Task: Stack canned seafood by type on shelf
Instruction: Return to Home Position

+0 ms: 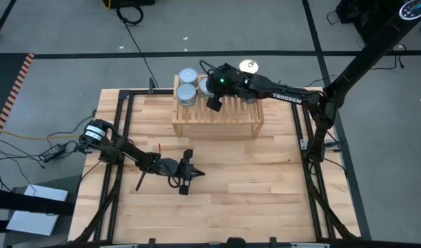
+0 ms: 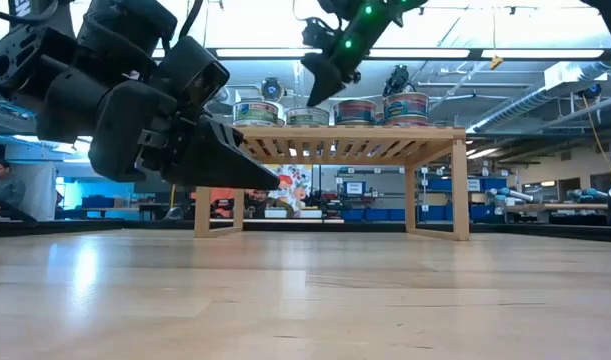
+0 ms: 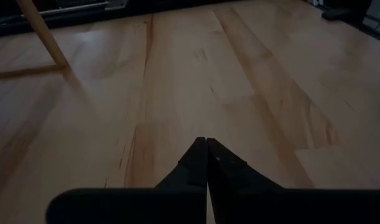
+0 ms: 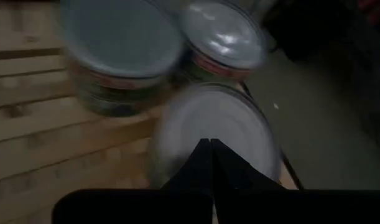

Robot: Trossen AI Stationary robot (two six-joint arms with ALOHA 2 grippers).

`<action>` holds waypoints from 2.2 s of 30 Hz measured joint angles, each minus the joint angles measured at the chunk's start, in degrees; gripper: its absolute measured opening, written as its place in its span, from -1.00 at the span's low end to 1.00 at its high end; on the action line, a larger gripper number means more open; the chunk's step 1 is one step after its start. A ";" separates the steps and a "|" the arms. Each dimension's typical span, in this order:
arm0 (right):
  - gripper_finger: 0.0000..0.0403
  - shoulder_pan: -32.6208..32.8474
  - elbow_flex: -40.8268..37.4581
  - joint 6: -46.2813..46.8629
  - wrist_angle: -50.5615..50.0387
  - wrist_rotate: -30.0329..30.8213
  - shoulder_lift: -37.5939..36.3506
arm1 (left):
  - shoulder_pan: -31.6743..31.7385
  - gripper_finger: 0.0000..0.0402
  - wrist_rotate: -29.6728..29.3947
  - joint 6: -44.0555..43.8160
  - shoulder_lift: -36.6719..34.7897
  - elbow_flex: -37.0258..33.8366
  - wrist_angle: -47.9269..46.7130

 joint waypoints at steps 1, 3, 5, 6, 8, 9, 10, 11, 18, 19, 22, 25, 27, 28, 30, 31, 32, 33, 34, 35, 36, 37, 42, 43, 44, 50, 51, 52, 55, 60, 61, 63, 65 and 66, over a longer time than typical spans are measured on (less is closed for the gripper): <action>-0.99 0.54 0.24 -0.84 -0.33 -0.03 -0.38 | -0.05 -0.98 0.02 0.09 -0.55 -0.03 -0.71; -0.99 1.94 0.02 -2.47 -1.22 -0.06 -1.46 | -0.23 -0.98 0.00 0.08 -2.12 -0.07 -1.61; -0.99 3.45 -1.62 -2.83 -0.28 -0.06 -3.15 | -0.68 -0.98 -0.05 0.12 -4.83 -0.64 -3.27; -0.99 4.27 -3.08 -3.20 1.00 -0.04 -4.37 | -0.90 -0.98 -0.01 0.13 -6.07 -0.81 -3.70; -0.99 6.13 -7.22 -4.11 5.33 -0.01 -6.60 | -1.51 -0.98 0.00 0.18 -9.04 -2.48 -3.84; -0.99 6.92 -9.83 -4.17 7.89 -0.01 -7.88 | -1.68 -0.98 -0.02 0.20 -10.14 -3.10 -3.43; -0.99 7.81 -12.44 -4.15 9.95 -0.02 -9.17 | -1.79 -0.98 0.06 0.20 -10.96 -3.73 -2.58; -0.99 8.63 -15.23 -4.09 12.24 -0.03 -10.47 | -1.84 -0.98 0.04 0.13 -11.96 -4.72 -2.30; -1.00 13.86 -33.50 -0.40 24.96 0.17 -20.84 | -1.76 -0.98 -0.09 -0.10 -13.02 -7.32 3.11; -1.00 14.74 -35.68 0.14 26.80 0.06 -22.66 | -1.73 -0.98 -0.11 -0.07 -13.02 -7.32 3.18; -1.00 17.37 -41.88 1.71 30.21 -1.92 -28.19 | -1.73 -0.98 -0.09 -0.01 -13.00 -7.34 3.98; -1.00 19.92 -48.70 3.32 33.89 -2.78 -33.41 | -1.73 -0.98 -0.09 0.31 -13.01 -7.34 4.77; -1.00 21.44 -53.03 4.56 37.04 -2.71 -36.92 | -1.73 -0.98 -0.13 0.76 -13.00 -7.37 5.29; -1.00 22.06 -55.23 5.26 37.94 -2.09 -38.56 | -1.73 -0.98 -0.16 1.00 -13.00 -7.34 5.79; -1.00 23.23 -59.21 6.70 39.79 -1.10 -41.70 | -1.73 -0.98 -0.17 1.10 -13.02 -7.34 5.76; -1.00 23.77 -61.20 7.31 40.17 -0.86 -43.15 | -1.73 -0.98 -0.17 1.10 -12.98 -7.37 5.75; -1.00 24.22 -63.03 7.88 40.65 -0.76 -44.66 | -1.73 -0.98 -0.17 1.10 -12.98 -7.37 6.05; -0.99 24.69 -64.80 8.25 41.74 -0.73 -46.21 | -1.73 -0.98 -0.17 1.06 -12.98 -7.34 6.29; -0.99 25.17 -66.51 8.33 42.70 -1.00 -47.90 | -1.73 -0.98 -0.20 0.92 -12.98 -7.34 6.66; -0.99 25.61 -68.31 8.02 43.60 -1.69 -49.77 | -1.73 -0.98 -0.20 0.78 -12.98 -7.34 6.91; -0.99 25.90 -70.26 7.37 44.76 -2.60 -51.59 | -1.73 -0.98 -0.20 0.43 -12.98 -7.34 6.95; -0.99 26.09 -72.04 7.04 45.85 -3.54 -53.50 | -1.73 -0.98 -0.20 0.29 -12.98 -7.34 7.00; -0.99 25.02 -80.43 7.82 48.74 -7.67 -64.14 | -1.73 -0.98 -0.17 0.86 -12.98 -7.34 6.80; -0.99 24.52 -81.90 8.19 48.65 -8.41 -66.03 | -1.71 -0.98 -0.19 1.45 -12.98 -7.34 6.81; -0.99 24.04 -83.20 8.42 48.39 -9.07 -67.77 | -1.60 -0.98 -0.20 1.70 -12.98 -7.34 6.99; -0.99 22.32 -89.14 8.81 47.82 -11.49 -77.50 | 0.54 -0.98 1.28 1.00 -12.98 -7.34 7.70; -0.99 22.17 -89.99 8.81 47.93 -11.79 -78.94 | 1.02 -0.98 2.29 0.25 -12.98 -7.34 7.76; -0.99 22.09 -90.81 8.85 47.85 -12.10 -80.43 | 1.50 -0.98 3.25 0.00 -12.98 -7.34 7.76; -0.99 21.80 -92.18 10.03 45.84 -13.21 -84.59 | 2.75 -0.98 5.48 -0.17 -13.09 -7.34 7.87; -0.99 21.72 -92.45 11.18 39.51 -13.37 -90.51 | 4.30 -0.98 5.96 0.54 -15.28 -8.07 8.01; -0.99 21.72 -92.45 11.18 38.48 -13.37 -91.59 | 4.54 -0.98 5.93 1.13 -16.17 -8.53 8.05; -0.99 21.72 -92.45 11.18 36.10 -13.08 -93.89 | 4.96 -0.98 5.97 1.58 -18.57 -9.97 8.16; -0.99 21.72 -92.45 11.20 34.16 -12.85 -95.92 | 5.35 -0.98 6.07 1.57 -21.42 -11.64 8.08; -0.99 21.72 -92.45 11.21 33.30 -12.84 -96.95 | 5.61 -0.98 6.08 1.56 -22.73 -12.53 8.20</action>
